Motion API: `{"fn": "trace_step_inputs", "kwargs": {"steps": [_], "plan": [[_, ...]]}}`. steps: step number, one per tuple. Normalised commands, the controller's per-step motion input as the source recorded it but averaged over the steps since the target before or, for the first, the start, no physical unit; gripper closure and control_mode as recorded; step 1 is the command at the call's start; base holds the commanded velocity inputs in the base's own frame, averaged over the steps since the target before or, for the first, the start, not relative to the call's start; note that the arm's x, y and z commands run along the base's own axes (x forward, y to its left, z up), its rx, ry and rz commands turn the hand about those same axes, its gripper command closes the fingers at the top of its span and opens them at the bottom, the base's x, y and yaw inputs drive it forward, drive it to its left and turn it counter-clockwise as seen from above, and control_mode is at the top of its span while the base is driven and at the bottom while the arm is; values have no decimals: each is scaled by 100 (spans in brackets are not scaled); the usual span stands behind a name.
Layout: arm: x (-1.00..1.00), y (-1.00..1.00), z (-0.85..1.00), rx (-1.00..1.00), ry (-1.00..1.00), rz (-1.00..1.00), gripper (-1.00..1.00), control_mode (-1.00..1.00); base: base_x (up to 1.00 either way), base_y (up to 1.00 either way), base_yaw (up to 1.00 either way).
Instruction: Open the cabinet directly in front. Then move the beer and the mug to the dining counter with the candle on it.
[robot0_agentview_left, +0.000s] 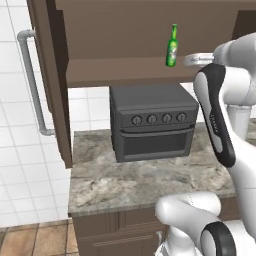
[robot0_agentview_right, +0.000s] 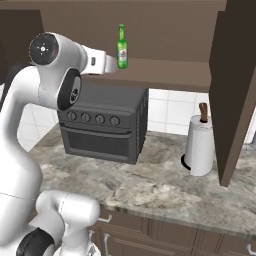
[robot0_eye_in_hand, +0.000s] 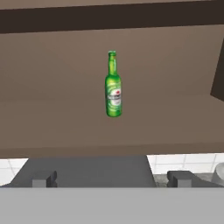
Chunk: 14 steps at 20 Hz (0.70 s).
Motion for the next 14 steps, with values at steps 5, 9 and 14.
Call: {"fn": "trace_step_inputs", "kwargs": {"steps": [5,9,14], "plan": [[5,-12,0,0,0,-3,-100,-100,0,0,0],[35,0,1,0,1,-3,-100,-100,0,0,0],[41,0,12,0,3,-2,-100,-100,0,0,0]]}}
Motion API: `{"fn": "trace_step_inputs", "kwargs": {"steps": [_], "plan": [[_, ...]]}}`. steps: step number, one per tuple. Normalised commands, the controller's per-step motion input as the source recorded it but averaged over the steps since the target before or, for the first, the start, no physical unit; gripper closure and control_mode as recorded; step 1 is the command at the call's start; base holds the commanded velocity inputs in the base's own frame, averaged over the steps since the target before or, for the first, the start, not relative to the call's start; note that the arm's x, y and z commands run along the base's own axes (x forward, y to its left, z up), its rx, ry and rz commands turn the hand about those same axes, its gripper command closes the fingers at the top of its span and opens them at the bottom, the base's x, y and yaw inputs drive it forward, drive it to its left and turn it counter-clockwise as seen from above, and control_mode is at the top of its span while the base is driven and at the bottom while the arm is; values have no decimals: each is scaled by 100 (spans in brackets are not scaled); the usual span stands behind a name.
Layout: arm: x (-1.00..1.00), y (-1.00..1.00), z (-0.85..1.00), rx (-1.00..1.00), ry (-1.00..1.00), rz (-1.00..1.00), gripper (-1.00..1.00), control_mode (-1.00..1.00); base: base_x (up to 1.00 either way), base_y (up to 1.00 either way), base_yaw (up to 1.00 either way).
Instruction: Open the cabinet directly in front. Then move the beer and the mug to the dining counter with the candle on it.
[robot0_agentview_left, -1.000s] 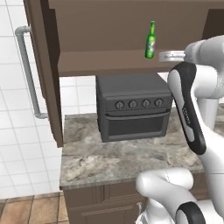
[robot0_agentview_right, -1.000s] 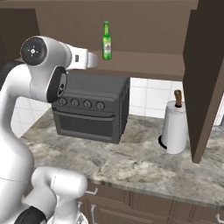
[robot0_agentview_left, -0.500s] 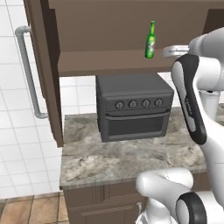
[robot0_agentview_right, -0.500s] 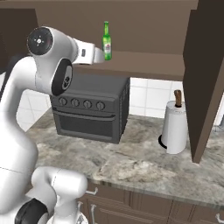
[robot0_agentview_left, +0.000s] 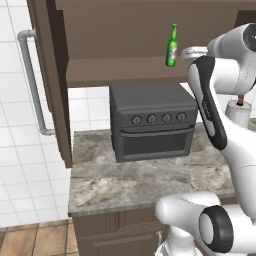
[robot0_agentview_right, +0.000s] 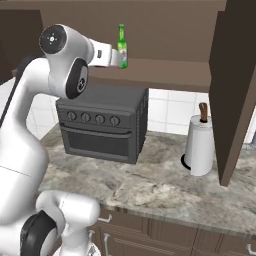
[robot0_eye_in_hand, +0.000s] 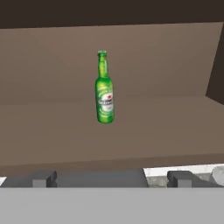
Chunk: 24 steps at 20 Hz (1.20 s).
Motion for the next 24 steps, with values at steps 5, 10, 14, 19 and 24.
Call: {"fn": "trace_step_inputs", "kwargs": {"steps": [5,10,14,19,24], "plan": [[43,0,14,0,0,0,-100,-100,0,0,0],[35,0,4,0,0,0,-100,-100,0,0,0],[34,0,0,0,0,0,-100,-100,0,0,0],[29,0,0,0,0,0,-100,-100,0,0,0],[31,0,0,0,-1,0,-100,-100,0,0,0]]}}
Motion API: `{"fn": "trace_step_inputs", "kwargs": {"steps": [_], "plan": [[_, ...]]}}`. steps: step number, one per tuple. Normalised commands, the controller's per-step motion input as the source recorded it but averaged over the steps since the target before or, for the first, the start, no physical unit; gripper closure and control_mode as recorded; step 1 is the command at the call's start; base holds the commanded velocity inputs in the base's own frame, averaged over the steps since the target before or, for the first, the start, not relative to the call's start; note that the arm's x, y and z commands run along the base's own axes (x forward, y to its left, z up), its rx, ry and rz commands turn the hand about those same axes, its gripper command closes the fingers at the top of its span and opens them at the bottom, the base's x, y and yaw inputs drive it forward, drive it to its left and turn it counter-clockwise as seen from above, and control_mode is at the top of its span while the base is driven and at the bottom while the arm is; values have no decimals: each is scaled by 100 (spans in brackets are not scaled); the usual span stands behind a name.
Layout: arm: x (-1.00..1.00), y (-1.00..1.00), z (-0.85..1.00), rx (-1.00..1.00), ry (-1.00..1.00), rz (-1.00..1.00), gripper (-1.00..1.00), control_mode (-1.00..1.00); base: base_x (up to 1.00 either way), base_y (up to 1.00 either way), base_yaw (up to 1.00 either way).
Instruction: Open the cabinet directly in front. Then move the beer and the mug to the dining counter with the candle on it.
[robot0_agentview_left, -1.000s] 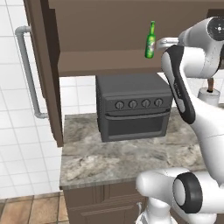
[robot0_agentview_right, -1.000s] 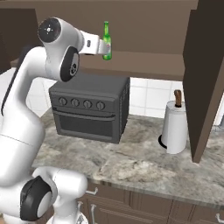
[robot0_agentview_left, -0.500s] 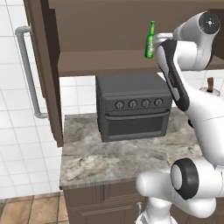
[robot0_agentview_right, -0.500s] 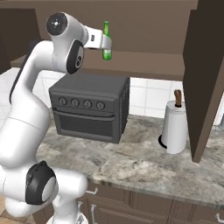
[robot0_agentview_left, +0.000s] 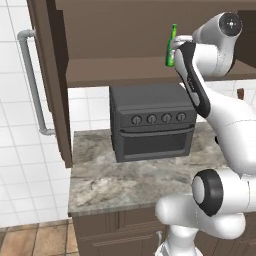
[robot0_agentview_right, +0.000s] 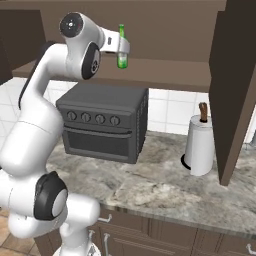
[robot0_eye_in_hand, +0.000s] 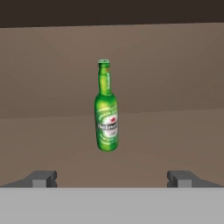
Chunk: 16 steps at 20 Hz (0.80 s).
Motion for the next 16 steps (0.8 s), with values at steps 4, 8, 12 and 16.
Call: {"fn": "trace_step_inputs", "kwargs": {"steps": [4,8,12,16], "plan": [[31,0,0,0,-4,0,-100,-100,0,0,0],[37,-7,0,0,0,0,-100,-100,0,0,0],[43,-9,2,0,0,0,-100,-100,0,0,0],[32,-9,11,0,0,0,-100,-100,0,0,0]]}}
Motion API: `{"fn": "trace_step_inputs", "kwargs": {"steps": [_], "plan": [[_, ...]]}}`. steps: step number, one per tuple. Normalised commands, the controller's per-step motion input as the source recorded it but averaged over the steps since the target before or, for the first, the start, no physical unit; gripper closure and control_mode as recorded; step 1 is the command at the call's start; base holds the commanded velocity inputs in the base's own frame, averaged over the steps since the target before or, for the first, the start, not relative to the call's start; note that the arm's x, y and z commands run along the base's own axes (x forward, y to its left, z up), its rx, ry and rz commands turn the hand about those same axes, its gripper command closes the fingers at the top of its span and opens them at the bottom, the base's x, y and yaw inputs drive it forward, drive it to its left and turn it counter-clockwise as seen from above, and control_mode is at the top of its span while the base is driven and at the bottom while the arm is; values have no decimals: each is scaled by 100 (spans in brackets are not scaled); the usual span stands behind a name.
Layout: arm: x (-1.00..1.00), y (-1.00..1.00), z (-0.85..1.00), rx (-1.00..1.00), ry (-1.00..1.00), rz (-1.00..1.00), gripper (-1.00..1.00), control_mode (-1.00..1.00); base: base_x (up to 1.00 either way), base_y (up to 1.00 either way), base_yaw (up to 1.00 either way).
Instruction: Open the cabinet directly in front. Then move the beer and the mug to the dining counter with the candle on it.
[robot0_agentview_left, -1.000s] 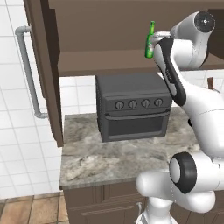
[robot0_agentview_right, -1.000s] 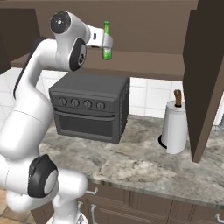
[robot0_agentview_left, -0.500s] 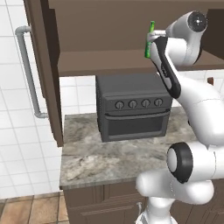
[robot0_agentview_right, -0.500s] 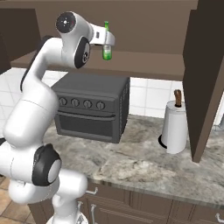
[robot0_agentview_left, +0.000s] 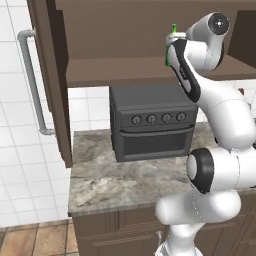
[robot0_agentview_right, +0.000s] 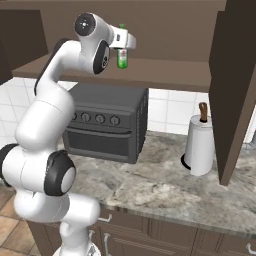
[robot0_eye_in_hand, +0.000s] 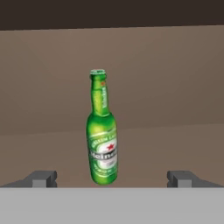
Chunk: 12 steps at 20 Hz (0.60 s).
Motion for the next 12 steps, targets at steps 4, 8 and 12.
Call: {"fn": "trace_step_inputs", "kwargs": {"steps": [4,8,12], "plan": [[22,-1,16,0,0,0,-100,-100,0,0,0],[22,0,6,0,0,0,-100,-100,0,0,0],[16,0,0,0,0,0,-100,-100,0,0,0]]}}
